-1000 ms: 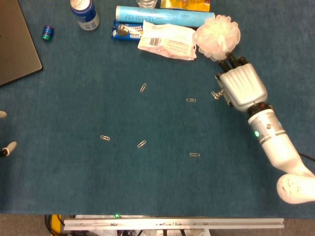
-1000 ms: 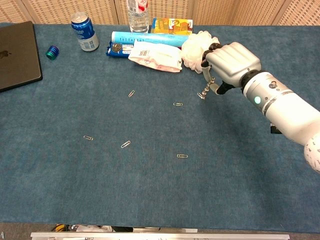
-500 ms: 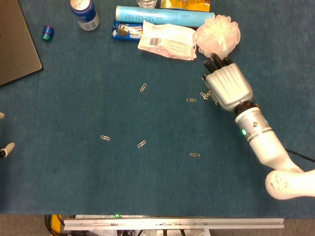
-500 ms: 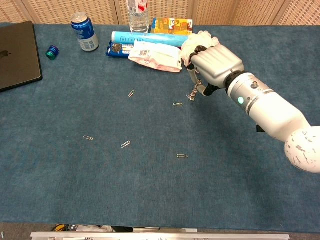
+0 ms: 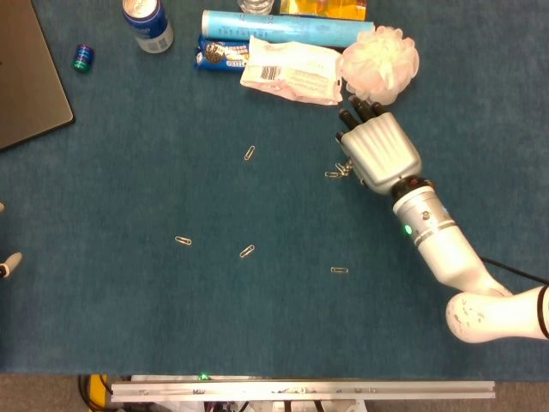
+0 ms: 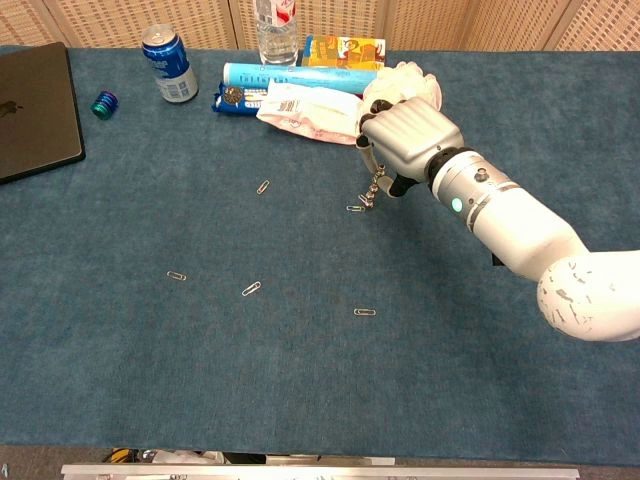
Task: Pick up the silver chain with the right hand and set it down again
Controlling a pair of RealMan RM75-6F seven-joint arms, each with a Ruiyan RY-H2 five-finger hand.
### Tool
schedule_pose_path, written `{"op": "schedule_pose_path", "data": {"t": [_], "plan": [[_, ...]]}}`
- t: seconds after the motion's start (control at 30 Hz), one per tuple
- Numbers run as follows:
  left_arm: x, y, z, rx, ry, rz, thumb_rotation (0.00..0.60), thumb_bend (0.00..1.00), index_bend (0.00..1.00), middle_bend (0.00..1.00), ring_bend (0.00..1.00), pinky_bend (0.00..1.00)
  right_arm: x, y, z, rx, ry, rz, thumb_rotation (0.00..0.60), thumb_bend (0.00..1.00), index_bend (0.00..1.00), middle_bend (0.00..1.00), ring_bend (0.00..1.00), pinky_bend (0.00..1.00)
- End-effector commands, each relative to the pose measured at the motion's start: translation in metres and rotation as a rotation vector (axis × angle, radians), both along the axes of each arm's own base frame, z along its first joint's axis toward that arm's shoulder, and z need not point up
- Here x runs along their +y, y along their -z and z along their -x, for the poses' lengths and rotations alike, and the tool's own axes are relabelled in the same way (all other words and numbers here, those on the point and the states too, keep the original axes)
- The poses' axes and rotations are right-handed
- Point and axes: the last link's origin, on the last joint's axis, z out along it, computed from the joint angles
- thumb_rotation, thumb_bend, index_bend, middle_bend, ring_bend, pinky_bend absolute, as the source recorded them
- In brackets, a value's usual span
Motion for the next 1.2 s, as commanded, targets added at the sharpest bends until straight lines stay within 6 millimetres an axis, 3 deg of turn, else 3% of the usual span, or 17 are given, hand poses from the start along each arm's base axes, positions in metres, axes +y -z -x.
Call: {"op": "schedule_pose_path", "data": {"t": [0.03, 0.37, 0.6, 0.8, 1.2], "plan": [[-0.001, 0.000, 0.001, -0.001, -0.002, -0.001, 0.600, 0.11, 0.33, 0.21, 0.22, 0.48, 0.000, 0.002, 0.000, 0.000, 0.002, -0.001, 0.600, 0.34, 0.60, 0.26, 0.10, 0.25], [-0.002, 0.000, 0.003, -0.004, -0.008, -0.003, 0.600, 0.11, 0.34, 0.21, 0.22, 0.48, 0.000, 0.006, 0.002, 0.013, 0.002, -0.008, 0.600, 0.34, 0.60, 0.26, 0.10, 0.25], [-0.002, 0.001, 0.004, -0.005, -0.010, 0.000, 0.600, 0.11, 0.34, 0.21, 0.22, 0.48, 0.002, -0.007, 0.011, 0.013, 0.015, 0.014, 0.600, 0.34, 0.60, 0.26, 0.10, 0.25], [0.000, 0.000, 0.001, 0.001, 0.000, 0.000, 0.600, 0.11, 0.34, 0.21, 0.22, 0.48, 0.008, -0.027, 0.029, 0.032, 0.042, 0.037, 0.600, 0.34, 0.60, 0.26, 0.10, 0.25], [0.009, 0.000, -0.013, 0.023, 0.035, 0.009, 0.600, 0.11, 0.34, 0.21, 0.22, 0.48, 0.039, -0.059, 0.076, 0.070, 0.126, 0.052, 0.600, 0.34, 0.60, 0.26, 0.10, 0.25]]}}
